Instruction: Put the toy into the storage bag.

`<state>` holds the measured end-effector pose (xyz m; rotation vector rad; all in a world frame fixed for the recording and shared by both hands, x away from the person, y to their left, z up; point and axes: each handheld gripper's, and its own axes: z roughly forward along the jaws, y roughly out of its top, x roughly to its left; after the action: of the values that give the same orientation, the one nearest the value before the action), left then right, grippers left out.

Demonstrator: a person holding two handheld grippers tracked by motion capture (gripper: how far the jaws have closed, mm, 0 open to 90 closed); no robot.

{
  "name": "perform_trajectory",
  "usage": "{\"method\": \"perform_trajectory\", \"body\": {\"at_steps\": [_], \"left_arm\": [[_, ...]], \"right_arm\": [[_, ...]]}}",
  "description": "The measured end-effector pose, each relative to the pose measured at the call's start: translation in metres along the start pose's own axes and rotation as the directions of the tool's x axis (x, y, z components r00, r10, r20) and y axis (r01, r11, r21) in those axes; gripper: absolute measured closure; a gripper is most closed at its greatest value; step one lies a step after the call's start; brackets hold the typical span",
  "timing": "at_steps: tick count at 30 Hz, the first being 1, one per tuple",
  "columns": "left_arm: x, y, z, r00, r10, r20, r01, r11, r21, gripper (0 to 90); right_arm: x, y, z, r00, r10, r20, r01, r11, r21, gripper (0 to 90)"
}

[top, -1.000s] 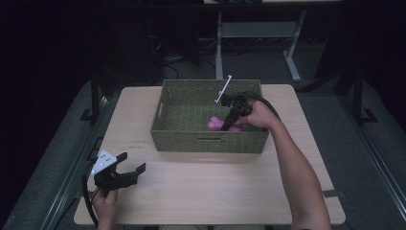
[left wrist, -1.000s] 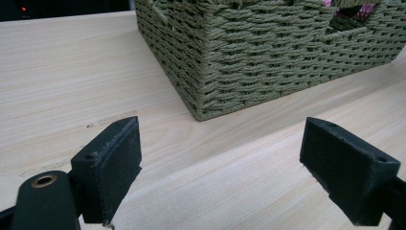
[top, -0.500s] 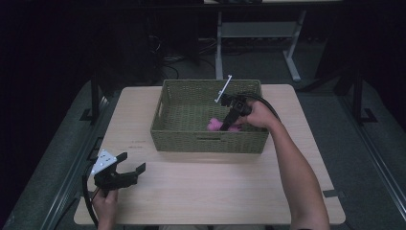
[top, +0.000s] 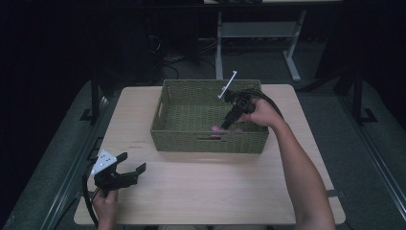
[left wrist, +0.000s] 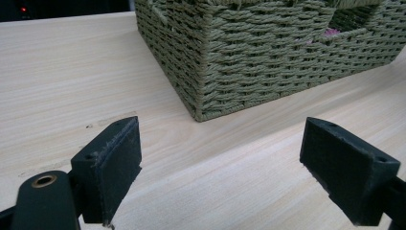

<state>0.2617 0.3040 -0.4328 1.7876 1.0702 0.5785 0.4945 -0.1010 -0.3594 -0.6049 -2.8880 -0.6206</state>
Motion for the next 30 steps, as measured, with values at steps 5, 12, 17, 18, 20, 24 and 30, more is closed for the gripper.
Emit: {"method": "perform_trajectory", "body": {"at_steps": [5,12,17,18,20,24,30], "left_arm": [[0.000,0.000,0.000,1.0000,0.002,-0.001,-0.002,1.0000,0.000,13.7],[0.000,0.000,0.000,1.0000,-0.001,-0.004,0.001,1.0000,0.000,13.7],[0.000,0.000,0.001,1.0000,0.000,-0.001,0.000,1.0000,-0.001,13.7],[-0.001,0.000,0.001,1.0000,-0.001,-0.001,0.001,1.0000,0.000,13.7],[-0.001,0.000,0.001,1.0000,0.005,0.000,-0.005,1.0000,0.004,13.7],[-0.001,0.000,0.001,1.0000,0.004,-0.001,-0.004,1.0000,0.004,13.7],[-0.001,0.000,0.001,1.0000,0.002,-0.002,-0.002,1.0000,0.004,13.7]], "right_arm": [[0.003,-0.004,-0.008,1.0000,0.002,0.006,-0.001,1.000,-0.019,45.5],[0.004,-0.013,-0.018,0.9998,0.014,0.015,-0.014,0.999,-0.033,43.2],[0.007,-0.017,-0.027,0.9996,0.015,0.026,-0.013,0.999,-0.046,41.9],[0.008,-0.018,-0.028,0.9995,0.014,0.029,-0.013,0.999,-0.048,41.3],[0.011,-0.019,-0.032,0.9993,0.009,0.036,-0.007,0.999,-0.051,40.8],[0.015,-0.022,-0.038,0.9990,0.011,0.044,-0.008,0.998,-0.059,39.8],[0.019,-0.027,-0.047,0.9984,0.011,0.055,-0.007,0.998,-0.067,39.3]]}}
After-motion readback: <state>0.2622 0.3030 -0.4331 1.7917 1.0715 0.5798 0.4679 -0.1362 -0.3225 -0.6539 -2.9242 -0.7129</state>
